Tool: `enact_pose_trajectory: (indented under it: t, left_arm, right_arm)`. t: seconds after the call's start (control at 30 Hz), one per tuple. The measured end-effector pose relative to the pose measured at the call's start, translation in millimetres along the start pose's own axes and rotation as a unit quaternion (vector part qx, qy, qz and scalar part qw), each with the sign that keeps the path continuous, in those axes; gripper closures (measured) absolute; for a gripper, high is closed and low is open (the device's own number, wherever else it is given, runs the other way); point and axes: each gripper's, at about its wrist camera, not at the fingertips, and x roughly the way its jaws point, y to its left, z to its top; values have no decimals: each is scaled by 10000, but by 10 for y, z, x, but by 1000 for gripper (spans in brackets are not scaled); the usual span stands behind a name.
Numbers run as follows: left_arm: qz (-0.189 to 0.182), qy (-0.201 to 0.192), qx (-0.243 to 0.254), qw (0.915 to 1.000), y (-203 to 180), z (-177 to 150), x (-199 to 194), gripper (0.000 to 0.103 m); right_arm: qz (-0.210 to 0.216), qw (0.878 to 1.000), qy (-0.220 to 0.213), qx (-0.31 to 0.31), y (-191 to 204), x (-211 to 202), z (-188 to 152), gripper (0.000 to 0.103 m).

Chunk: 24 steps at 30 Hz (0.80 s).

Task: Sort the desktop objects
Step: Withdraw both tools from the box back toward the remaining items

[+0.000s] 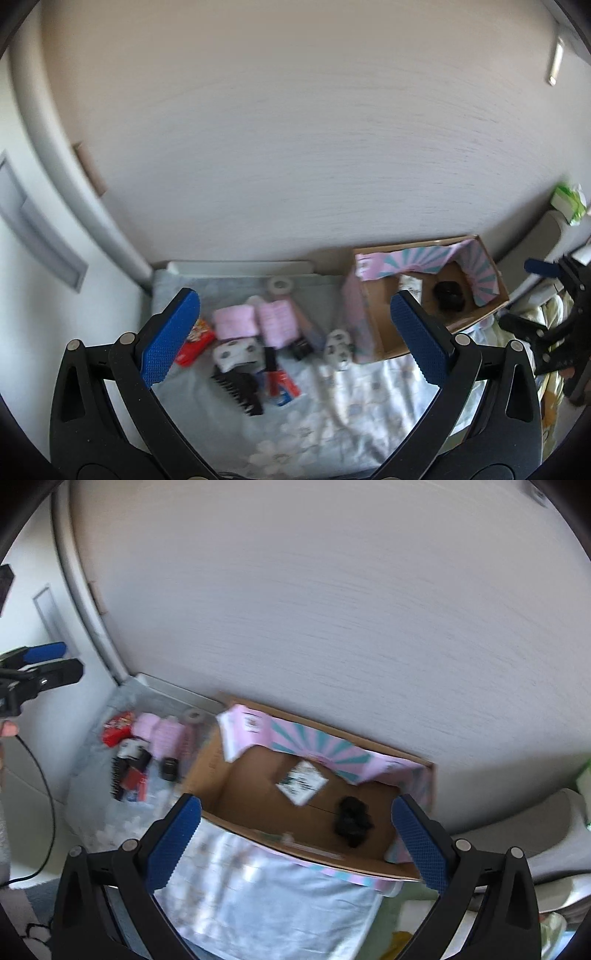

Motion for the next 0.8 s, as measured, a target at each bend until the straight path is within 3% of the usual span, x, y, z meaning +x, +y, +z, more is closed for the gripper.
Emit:
enact_pose_trajectory:
  t: [0.3, 0.47, 0.63, 0.8]
  left_arm:
    - [413, 186, -198, 9988, 785, -259, 153, 0]
    - [754, 432, 661, 9940, 972, -385, 428, 0]
    - [585, 781, 1496, 9839, 1087, -520, 840, 1]
    - [534, 1049, 1898, 9747, 1185, -704, 1302, 3]
  right_arm:
    - [731, 9970, -92, -238, 832, 121, 79, 0]
    - [1042, 9938, 2, -393, 1272, 279, 52, 0]
    - [1278, 9912, 186, -297, 1587, 498, -10, 0]
    - [923, 9954, 249, -29, 1848, 809, -172, 0]
